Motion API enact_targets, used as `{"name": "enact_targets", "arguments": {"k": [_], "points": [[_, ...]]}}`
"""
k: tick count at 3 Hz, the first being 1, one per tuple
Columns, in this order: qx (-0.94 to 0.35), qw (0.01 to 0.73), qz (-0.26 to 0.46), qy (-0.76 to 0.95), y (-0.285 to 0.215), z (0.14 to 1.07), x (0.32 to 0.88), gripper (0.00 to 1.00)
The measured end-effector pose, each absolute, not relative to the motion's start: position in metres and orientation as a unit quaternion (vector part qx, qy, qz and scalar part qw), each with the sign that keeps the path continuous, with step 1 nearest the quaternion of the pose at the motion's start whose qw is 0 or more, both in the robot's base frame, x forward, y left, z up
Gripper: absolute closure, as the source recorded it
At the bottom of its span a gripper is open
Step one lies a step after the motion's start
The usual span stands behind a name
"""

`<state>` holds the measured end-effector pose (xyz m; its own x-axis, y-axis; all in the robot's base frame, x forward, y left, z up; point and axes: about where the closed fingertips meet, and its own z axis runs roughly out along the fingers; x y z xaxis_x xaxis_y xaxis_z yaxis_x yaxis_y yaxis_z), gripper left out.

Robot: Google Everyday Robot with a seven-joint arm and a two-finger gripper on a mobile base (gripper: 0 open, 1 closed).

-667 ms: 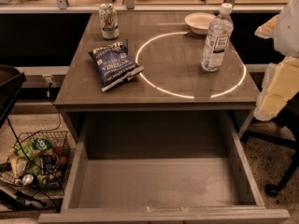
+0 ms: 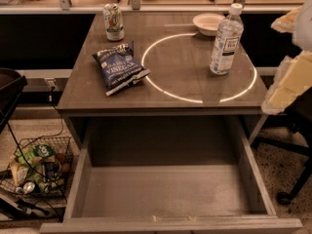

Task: Move blue plastic bottle near 7up can

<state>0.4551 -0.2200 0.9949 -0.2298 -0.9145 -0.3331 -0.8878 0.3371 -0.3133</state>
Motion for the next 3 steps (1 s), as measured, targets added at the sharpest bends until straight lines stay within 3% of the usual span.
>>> {"name": "enact_targets", "arguments": {"k": [1, 3], "points": [[-0.506, 0.364, 0.026, 0.782, -0.249, 1.012, 0.504, 0.0], [-0.386, 0.545, 0.11, 0.736, -0.291, 1.026, 0.546, 0.0]]}}
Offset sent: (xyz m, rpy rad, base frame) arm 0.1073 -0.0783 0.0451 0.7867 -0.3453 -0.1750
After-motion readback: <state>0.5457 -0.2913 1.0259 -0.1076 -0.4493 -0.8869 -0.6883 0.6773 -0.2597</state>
